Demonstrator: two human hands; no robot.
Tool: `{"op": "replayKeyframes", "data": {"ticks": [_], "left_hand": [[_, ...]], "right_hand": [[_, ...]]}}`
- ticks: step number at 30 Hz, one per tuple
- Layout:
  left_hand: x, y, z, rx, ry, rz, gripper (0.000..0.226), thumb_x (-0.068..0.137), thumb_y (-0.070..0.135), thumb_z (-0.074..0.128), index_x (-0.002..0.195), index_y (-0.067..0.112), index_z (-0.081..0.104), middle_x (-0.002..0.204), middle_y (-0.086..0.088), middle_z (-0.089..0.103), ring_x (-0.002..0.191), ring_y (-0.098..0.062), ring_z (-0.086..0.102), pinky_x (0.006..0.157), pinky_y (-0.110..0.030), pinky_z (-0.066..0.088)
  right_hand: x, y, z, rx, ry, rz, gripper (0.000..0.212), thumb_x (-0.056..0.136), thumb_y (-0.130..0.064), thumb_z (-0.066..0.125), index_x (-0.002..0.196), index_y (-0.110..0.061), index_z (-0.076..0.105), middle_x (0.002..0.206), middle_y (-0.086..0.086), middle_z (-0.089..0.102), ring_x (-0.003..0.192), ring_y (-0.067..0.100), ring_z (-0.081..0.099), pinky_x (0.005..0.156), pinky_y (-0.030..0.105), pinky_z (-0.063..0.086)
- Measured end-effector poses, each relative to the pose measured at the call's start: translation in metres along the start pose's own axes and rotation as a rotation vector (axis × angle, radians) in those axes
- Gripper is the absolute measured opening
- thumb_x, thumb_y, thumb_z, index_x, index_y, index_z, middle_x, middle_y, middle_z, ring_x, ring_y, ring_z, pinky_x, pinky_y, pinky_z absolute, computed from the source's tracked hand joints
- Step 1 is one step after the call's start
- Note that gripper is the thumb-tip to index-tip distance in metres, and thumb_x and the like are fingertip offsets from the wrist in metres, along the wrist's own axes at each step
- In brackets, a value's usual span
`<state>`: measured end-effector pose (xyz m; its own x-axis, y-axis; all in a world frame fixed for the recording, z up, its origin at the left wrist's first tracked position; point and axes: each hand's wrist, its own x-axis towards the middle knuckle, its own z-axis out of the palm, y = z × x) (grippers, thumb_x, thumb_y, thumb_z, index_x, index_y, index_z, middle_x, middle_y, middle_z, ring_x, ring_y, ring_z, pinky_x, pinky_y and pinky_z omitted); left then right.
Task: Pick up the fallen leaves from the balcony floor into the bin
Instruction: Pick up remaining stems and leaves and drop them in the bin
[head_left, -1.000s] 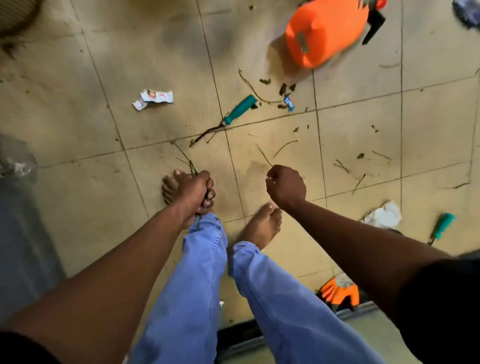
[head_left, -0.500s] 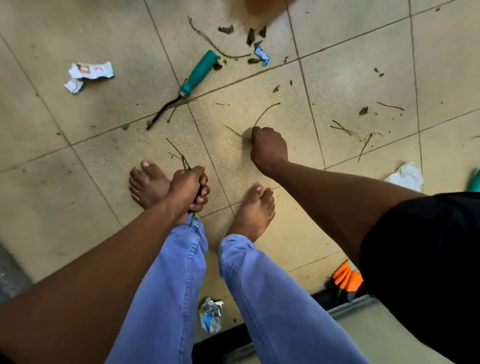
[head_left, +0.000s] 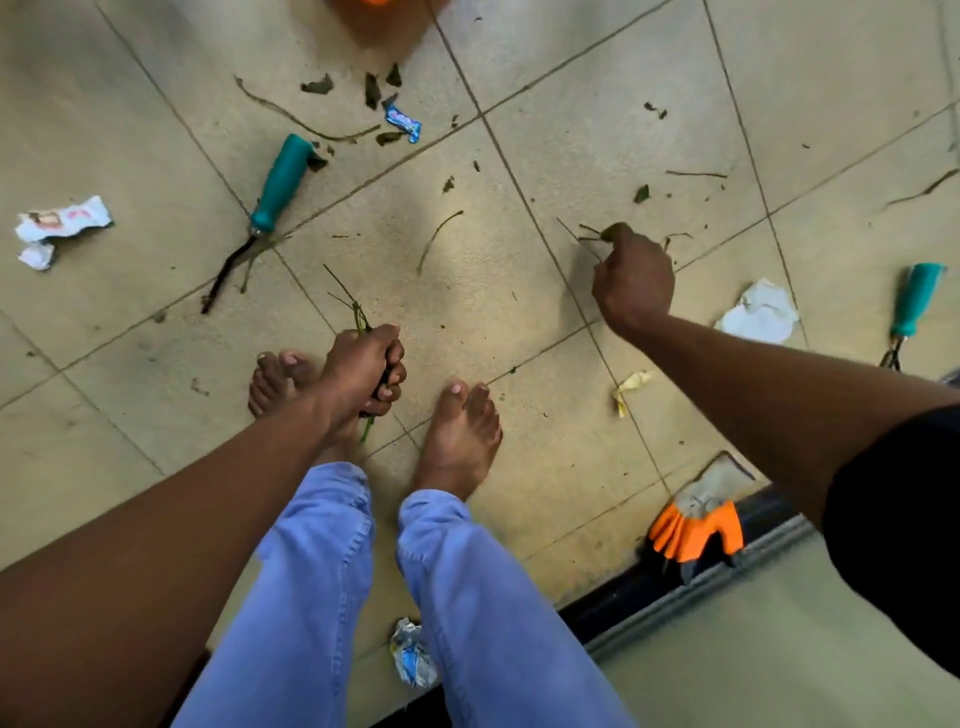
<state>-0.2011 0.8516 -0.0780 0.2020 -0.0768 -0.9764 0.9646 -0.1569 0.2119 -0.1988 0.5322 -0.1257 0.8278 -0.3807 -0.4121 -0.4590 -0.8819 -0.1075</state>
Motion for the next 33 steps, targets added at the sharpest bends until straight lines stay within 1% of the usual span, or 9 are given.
{"op": "replayKeyframes", "data": {"ticks": [3, 5, 9, 13, 17, 20, 24, 29, 33], "left_hand": [[0.006, 0.007, 0.011, 0.055, -0.023, 0.017, 0.042, 0.103, 0.032, 0.045, 0.064, 0.017, 0.042, 0.052, -0.002, 0.039, 0.037, -0.013, 0.030, 0.039, -0.013, 0.019], [0.010, 0.012, 0.015, 0.073, -0.029, 0.032, 0.043, 0.104, 0.033, 0.046, 0.064, 0.018, 0.042, 0.053, -0.002, 0.039, 0.038, -0.013, 0.030, 0.039, -0.014, 0.018], [0.011, 0.020, 0.025, 0.107, -0.045, 0.048, 0.042, 0.105, 0.031, 0.045, 0.065, 0.018, 0.042, 0.052, 0.000, 0.039, 0.039, -0.013, 0.029, 0.039, -0.015, 0.017], [0.010, 0.027, 0.029, 0.160, -0.062, 0.043, 0.041, 0.104, 0.030, 0.045, 0.066, 0.017, 0.042, 0.053, -0.001, 0.039, 0.040, -0.013, 0.029, 0.040, -0.017, 0.016], [0.008, 0.033, 0.031, 0.179, -0.096, 0.038, 0.041, 0.104, 0.027, 0.044, 0.065, 0.017, 0.042, 0.054, -0.002, 0.040, 0.041, -0.013, 0.030, 0.039, -0.016, 0.017], [0.008, 0.039, 0.030, 0.191, -0.106, 0.037, 0.041, 0.104, 0.028, 0.045, 0.065, 0.018, 0.043, 0.053, -0.001, 0.040, 0.040, -0.013, 0.030, 0.038, -0.016, 0.018], [0.011, 0.041, 0.024, 0.204, -0.132, 0.033, 0.042, 0.105, 0.032, 0.047, 0.066, 0.018, 0.042, 0.054, -0.001, 0.039, 0.041, -0.013, 0.030, 0.037, -0.016, 0.018], [0.016, 0.039, 0.021, 0.205, -0.126, 0.023, 0.043, 0.105, 0.033, 0.047, 0.065, 0.018, 0.042, 0.054, -0.001, 0.038, 0.040, -0.012, 0.030, 0.036, -0.015, 0.018], [0.017, 0.036, 0.018, 0.219, -0.136, 0.005, 0.044, 0.105, 0.035, 0.047, 0.065, 0.018, 0.042, 0.054, 0.000, 0.038, 0.040, -0.012, 0.030, 0.036, -0.016, 0.019]], "right_hand": [[0.019, 0.014, -0.002, -0.051, -0.008, 0.037, 0.029, 0.090, -0.012, 0.062, 0.119, -0.014, 0.066, 0.113, 0.012, 0.068, 0.106, 0.035, 0.063, 0.084, 0.042, 0.055], [0.028, 0.017, 0.000, -0.070, 0.000, 0.045, 0.026, 0.089, -0.009, 0.059, 0.113, -0.013, 0.070, 0.112, 0.012, 0.068, 0.106, 0.035, 0.062, 0.082, 0.039, 0.052], [0.035, 0.020, 0.008, -0.128, 0.000, 0.041, 0.016, 0.089, -0.007, 0.058, 0.098, -0.009, 0.071, 0.101, 0.014, 0.066, 0.097, 0.037, 0.062, 0.070, 0.035, 0.045], [0.039, 0.018, 0.010, -0.159, -0.015, -0.001, 0.013, 0.084, 0.000, 0.057, 0.089, -0.004, 0.067, 0.092, 0.016, 0.063, 0.089, 0.038, 0.062, 0.064, 0.034, 0.043], [0.041, 0.026, -0.003, -0.099, -0.035, -0.041, 0.013, 0.088, -0.012, 0.058, 0.088, -0.007, 0.070, 0.093, 0.013, 0.062, 0.092, 0.034, 0.059, 0.064, 0.033, 0.037], [0.042, 0.046, -0.021, 0.107, 0.077, 0.153, 0.017, 0.086, -0.020, 0.059, 0.090, -0.013, 0.074, 0.095, 0.009, 0.067, 0.091, 0.029, 0.061, 0.069, 0.029, 0.037], [0.034, 0.079, -0.035, 0.300, 0.092, 0.467, 0.011, 0.080, -0.019, 0.063, 0.086, -0.016, 0.071, 0.084, -0.001, 0.067, 0.082, 0.019, 0.062, 0.070, 0.025, 0.040], [0.010, 0.078, -0.017, 0.418, 0.003, 0.588, 0.009, 0.080, -0.022, 0.066, 0.085, -0.016, 0.071, 0.083, 0.001, 0.070, 0.081, 0.022, 0.067, 0.073, 0.032, 0.054], [0.003, 0.057, 0.004, 0.441, 0.024, 0.702, 0.012, 0.081, -0.021, 0.061, 0.089, -0.018, 0.071, 0.089, 0.002, 0.070, 0.083, 0.023, 0.067, 0.070, 0.030, 0.052]]}}
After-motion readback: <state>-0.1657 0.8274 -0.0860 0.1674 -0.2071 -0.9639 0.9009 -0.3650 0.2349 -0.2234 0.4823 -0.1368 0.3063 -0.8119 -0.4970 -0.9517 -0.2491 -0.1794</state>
